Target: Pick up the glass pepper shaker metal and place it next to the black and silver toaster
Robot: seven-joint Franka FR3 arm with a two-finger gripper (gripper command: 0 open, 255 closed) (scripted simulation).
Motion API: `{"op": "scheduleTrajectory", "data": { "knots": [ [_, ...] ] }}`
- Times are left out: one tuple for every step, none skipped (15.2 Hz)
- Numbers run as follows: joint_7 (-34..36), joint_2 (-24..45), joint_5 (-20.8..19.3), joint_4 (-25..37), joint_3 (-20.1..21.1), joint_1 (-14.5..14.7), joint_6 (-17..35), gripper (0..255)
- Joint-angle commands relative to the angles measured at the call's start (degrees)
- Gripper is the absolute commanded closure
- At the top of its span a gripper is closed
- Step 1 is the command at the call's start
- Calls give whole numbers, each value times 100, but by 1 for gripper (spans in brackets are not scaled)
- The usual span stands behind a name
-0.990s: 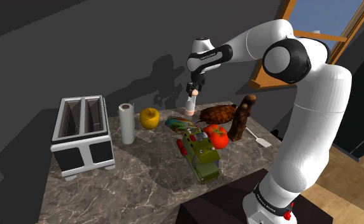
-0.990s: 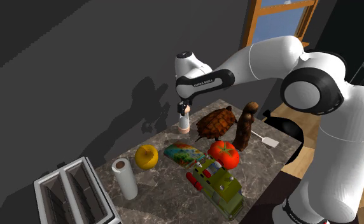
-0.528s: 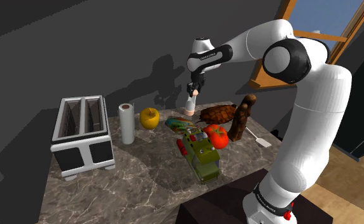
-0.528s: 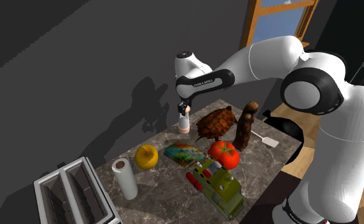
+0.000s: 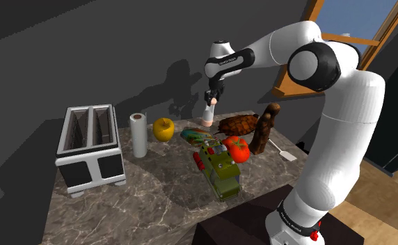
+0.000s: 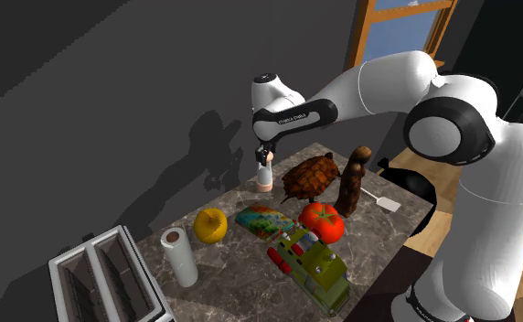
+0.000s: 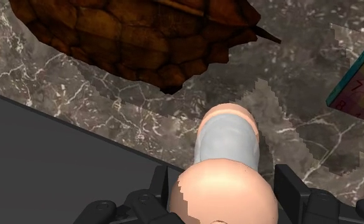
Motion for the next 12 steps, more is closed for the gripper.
{"op": "scheduleTrajectory", "data": {
  "knots": [
    [-16, -38, 6, 70, 2, 2, -107, 255],
    [-25, -63, 8, 113, 2, 3, -176, 255],
    [-34, -89, 10, 156, 2, 4, -244, 255],
    [-43, -114, 12, 200, 3, 5, -312, 255],
    [-53, -138, 15, 246, 3, 6, -381, 255],
    [-62, -161, 17, 293, 3, 8, -450, 255],
    [-71, -183, 19, 341, 4, 9, -520, 255],
    [-81, -203, 22, 391, 4, 10, -589, 255],
    [-90, -223, 24, 442, 4, 11, -659, 255],
    [-99, -241, 26, 494, 5, 12, -730, 255],
    [-109, -259, 29, 548, 5, 13, -800, 255],
    [-119, -275, 31, 604, 6, 13, -871, 255]
  ]
}}
